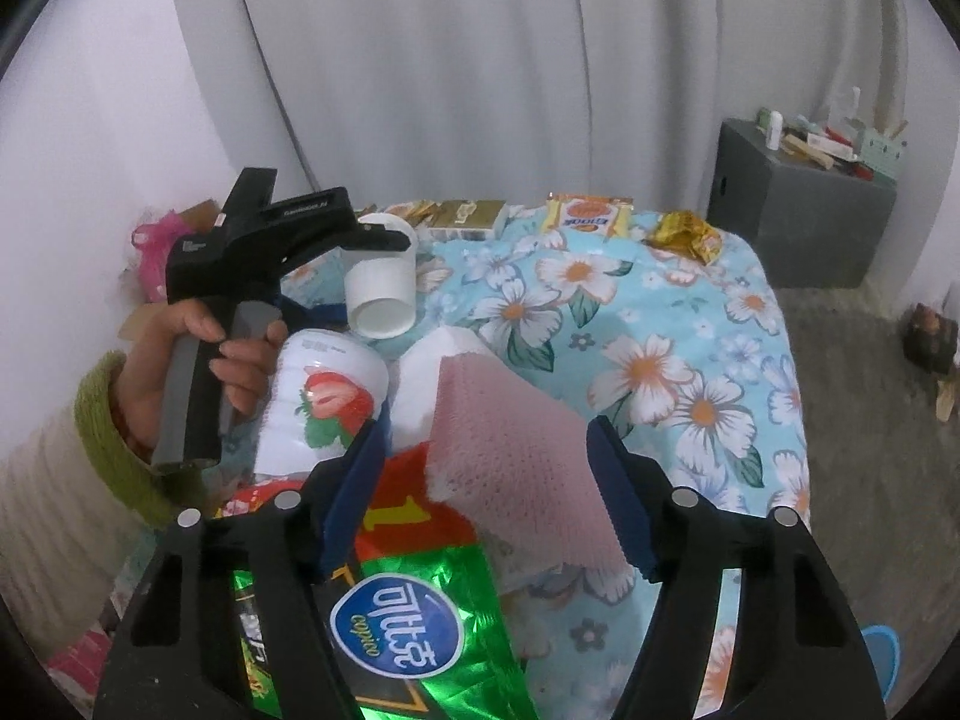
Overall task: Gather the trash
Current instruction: 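Grasp the white paper cup with left tool while right tool grasps pink sponge, then lift the paper cup with the left tool off the bed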
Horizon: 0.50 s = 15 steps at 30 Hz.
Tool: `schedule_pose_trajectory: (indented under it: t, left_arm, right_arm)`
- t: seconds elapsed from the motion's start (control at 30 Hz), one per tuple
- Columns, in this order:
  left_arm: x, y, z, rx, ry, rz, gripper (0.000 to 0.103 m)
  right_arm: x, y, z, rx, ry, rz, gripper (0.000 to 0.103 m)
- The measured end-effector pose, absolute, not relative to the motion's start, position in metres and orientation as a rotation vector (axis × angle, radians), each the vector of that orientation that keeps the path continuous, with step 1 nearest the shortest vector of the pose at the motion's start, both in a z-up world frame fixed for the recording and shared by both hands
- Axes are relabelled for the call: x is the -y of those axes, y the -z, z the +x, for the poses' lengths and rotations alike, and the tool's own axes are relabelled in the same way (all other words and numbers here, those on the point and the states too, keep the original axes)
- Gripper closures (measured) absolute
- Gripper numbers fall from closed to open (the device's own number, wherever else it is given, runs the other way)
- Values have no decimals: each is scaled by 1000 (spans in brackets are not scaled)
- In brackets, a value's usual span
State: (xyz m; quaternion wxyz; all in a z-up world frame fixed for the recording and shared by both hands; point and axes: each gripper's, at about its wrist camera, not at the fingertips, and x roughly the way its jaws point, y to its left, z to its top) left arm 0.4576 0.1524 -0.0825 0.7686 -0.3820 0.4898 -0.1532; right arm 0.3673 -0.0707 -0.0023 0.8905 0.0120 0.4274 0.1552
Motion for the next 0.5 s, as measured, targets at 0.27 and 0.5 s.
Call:
schedule_pose_trajectory:
  t: [0.27, 0.5]
  left_arm:
    - [-153, 85, 463, -1061, 323, -817, 29]
    - [-160, 91, 462, -1059, 320, -834, 41]
  right_arm:
    - [71, 10, 373, -911, -314, 43, 56]
    - [72, 9, 372, -907, -300, 41, 65]
